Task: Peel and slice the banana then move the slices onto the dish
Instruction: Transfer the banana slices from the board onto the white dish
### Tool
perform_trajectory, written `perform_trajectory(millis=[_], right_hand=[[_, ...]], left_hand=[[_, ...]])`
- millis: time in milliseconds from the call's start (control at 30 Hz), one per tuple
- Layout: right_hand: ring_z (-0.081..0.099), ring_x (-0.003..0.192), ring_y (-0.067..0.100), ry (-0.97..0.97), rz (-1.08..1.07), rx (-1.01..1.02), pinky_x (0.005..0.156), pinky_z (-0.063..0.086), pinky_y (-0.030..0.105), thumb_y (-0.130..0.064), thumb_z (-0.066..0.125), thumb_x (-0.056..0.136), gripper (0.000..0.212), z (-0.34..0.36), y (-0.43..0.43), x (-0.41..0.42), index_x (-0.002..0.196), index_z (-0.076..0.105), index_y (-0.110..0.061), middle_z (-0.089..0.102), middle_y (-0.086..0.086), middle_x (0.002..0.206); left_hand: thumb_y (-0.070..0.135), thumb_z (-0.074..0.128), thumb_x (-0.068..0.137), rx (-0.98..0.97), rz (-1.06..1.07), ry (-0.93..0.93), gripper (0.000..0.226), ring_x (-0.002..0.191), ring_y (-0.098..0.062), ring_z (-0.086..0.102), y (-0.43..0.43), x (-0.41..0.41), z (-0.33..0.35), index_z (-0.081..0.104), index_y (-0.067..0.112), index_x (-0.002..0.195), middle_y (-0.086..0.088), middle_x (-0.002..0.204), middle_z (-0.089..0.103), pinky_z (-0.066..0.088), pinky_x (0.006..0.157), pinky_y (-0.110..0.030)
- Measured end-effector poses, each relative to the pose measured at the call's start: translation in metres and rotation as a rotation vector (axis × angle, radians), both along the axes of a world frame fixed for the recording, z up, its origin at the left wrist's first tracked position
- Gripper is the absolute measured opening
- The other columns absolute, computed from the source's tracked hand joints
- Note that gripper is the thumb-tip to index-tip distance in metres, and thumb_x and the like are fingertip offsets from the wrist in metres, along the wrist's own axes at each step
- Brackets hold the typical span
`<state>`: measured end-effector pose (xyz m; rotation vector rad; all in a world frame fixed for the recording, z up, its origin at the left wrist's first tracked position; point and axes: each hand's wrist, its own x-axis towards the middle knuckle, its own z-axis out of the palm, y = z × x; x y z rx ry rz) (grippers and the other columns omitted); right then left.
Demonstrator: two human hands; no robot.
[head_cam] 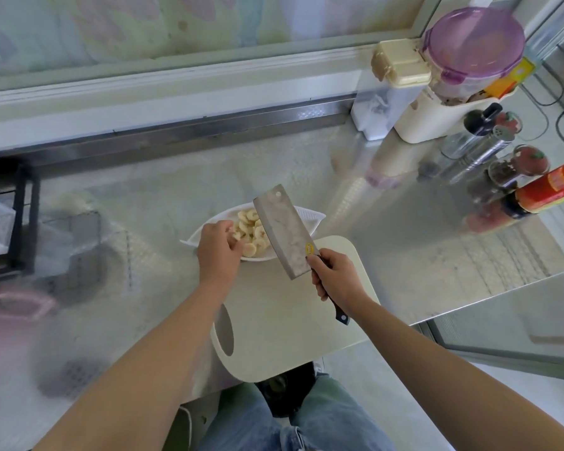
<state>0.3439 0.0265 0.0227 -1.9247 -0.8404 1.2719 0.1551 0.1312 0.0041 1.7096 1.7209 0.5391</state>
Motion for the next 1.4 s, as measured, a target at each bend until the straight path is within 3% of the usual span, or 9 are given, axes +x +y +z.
perform_trajectory(millis=[167,433,633,867,1000,1167,1267,1333,1400], right_hand=[[0.047,0.040,0.018,-0.018,0.001,-0.017,0.042,0.041,0.027,-0.022,0.053,0.092,0.029,-0.003,0.009,0.002,0.067,0.047,-0.009,0.054,0.006,0.058],[0.046,0.042,0.019,0.026,-0.041,0.000,0.043,0.040,0.028,-0.023,0.052,0.094,0.031,0.000,0.005,0.012,0.067,0.047,-0.009,0.054,0.007,0.058],[0.044,0.043,0.019,0.126,-0.054,-0.007,0.045,0.039,0.029,-0.028,0.052,0.095,0.032,0.004,-0.003,0.017,0.070,0.047,-0.009,0.052,0.006,0.060],[0.043,0.041,0.017,0.217,-0.131,0.023,0.041,0.037,0.025,-0.019,0.053,0.095,0.016,0.013,-0.018,0.038,0.085,0.052,-0.007,0.051,0.007,0.061],[0.043,0.040,0.016,0.232,-0.077,-0.001,0.041,0.037,0.025,-0.005,0.056,0.090,0.004,0.010,-0.031,0.050,0.087,0.052,-0.004,0.049,0.006,0.060],[0.043,0.040,0.016,0.176,-0.027,-0.030,0.044,0.039,0.027,-0.001,0.059,0.087,0.011,0.004,-0.044,0.057,0.083,0.049,-0.005,0.045,0.005,0.054],[0.044,0.040,0.014,0.171,-0.044,-0.034,0.044,0.041,0.024,-0.004,0.059,0.088,0.008,0.006,-0.044,0.057,0.090,0.051,-0.004,0.047,0.009,0.055],[0.044,0.039,0.011,0.186,-0.048,-0.021,0.043,0.041,0.021,-0.003,0.057,0.089,0.009,0.009,-0.041,0.057,0.088,0.048,-0.005,0.045,0.011,0.061],[0.043,0.040,0.010,0.190,-0.029,-0.023,0.044,0.040,0.021,0.000,0.054,0.088,0.009,0.010,-0.037,0.056,0.087,0.047,-0.006,0.044,0.011,0.064]], left_hand=[[0.011,0.069,0.082,0.099,-0.133,0.183,0.032,0.104,-0.027,0.052,0.003,-0.002,-0.002,0.066,0.010,0.114,-0.009,0.115,0.058,0.044,0.088,-0.036],[0.026,0.066,0.083,0.185,-0.151,0.319,0.031,0.105,-0.031,0.052,-0.005,-0.002,0.000,0.069,0.014,0.112,-0.008,0.108,0.066,0.041,0.087,-0.041],[0.022,0.063,0.085,0.202,-0.168,0.287,0.035,0.108,-0.032,0.048,-0.020,0.009,0.006,0.064,0.011,0.118,-0.012,0.115,0.058,0.041,0.092,-0.044],[0.023,0.059,0.088,0.100,-0.219,0.040,0.015,0.081,-0.015,0.054,-0.046,0.030,0.013,0.064,0.019,0.102,0.007,0.087,0.058,0.041,0.066,-0.028],[0.021,0.061,0.086,0.176,-0.242,0.135,0.022,0.097,-0.022,0.052,-0.058,0.040,0.007,0.065,0.016,0.107,-0.003,0.101,0.059,0.047,0.078,-0.037],[0.015,0.061,0.084,0.147,-0.274,0.291,0.033,0.102,-0.027,0.049,-0.066,0.043,0.003,0.061,0.012,0.116,-0.009,0.109,0.052,0.042,0.086,-0.034],[0.012,0.057,0.087,0.025,-0.086,0.159,0.026,0.084,-0.028,0.056,-0.072,0.044,0.004,0.054,0.010,0.112,-0.008,0.098,0.056,0.044,0.073,-0.035],[0.017,0.055,0.088,-0.237,0.134,-0.072,0.023,0.078,-0.027,0.057,-0.067,0.045,0.002,0.048,0.010,0.108,-0.010,0.091,0.062,0.044,0.069,-0.036],[0.027,0.057,0.084,-0.442,0.278,-0.353,0.032,0.081,-0.025,0.057,-0.059,0.044,-0.002,0.048,0.010,0.109,-0.016,0.099,0.064,0.048,0.077,-0.039]])
